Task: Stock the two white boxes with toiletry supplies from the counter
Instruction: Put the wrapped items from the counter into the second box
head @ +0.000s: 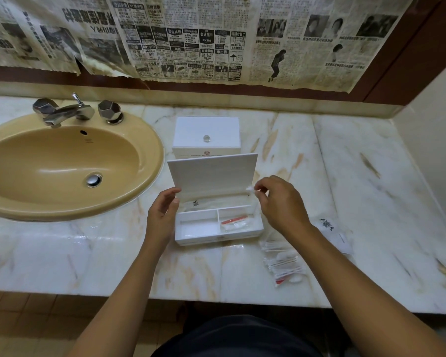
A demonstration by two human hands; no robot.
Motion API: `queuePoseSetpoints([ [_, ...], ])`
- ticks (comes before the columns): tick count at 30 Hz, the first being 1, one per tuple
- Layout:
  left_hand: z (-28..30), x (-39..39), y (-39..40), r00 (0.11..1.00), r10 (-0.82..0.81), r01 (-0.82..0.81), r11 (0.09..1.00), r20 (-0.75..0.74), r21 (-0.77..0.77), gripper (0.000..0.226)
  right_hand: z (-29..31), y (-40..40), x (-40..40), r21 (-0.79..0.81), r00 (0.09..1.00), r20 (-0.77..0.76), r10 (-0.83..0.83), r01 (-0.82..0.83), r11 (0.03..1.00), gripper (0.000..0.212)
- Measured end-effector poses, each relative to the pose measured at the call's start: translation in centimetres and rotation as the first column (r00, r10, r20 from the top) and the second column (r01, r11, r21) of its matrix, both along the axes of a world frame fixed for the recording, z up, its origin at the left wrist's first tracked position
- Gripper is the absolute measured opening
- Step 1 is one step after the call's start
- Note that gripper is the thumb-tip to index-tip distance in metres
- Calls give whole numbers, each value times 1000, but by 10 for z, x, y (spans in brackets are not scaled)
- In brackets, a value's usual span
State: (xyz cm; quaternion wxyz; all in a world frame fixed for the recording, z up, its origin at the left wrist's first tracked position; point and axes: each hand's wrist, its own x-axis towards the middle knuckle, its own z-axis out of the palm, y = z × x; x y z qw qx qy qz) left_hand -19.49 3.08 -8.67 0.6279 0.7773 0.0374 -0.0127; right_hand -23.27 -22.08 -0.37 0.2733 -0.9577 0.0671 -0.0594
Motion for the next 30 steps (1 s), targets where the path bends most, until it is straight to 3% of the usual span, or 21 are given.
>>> queuePoseSetpoints([
  [3,1,-1,-1,1000,0,0,1000,-1,0,24,4,18,-3,6,991,12,134,-134,991,12],
  [8,1,0,0,1000,0,0,1000,-10,4,24,-9,34,-9,-39,959,-114,260,-266,963,17],
  [16,2,1,-1,1000,3,-3,1000,-5,7,24,-23,34,-15,-58,924,-273,268,-293,954,26],
  [23,2,0,-1,1000,0,0,1000,-12,8,23,-27,36,-18,57,874,-360,325,-327,943,25],
  [30,2,0,-1,1000,0,0,1000,-9,3,23,-15,21,-10,70,968,-131,213,-206,976,16],
])
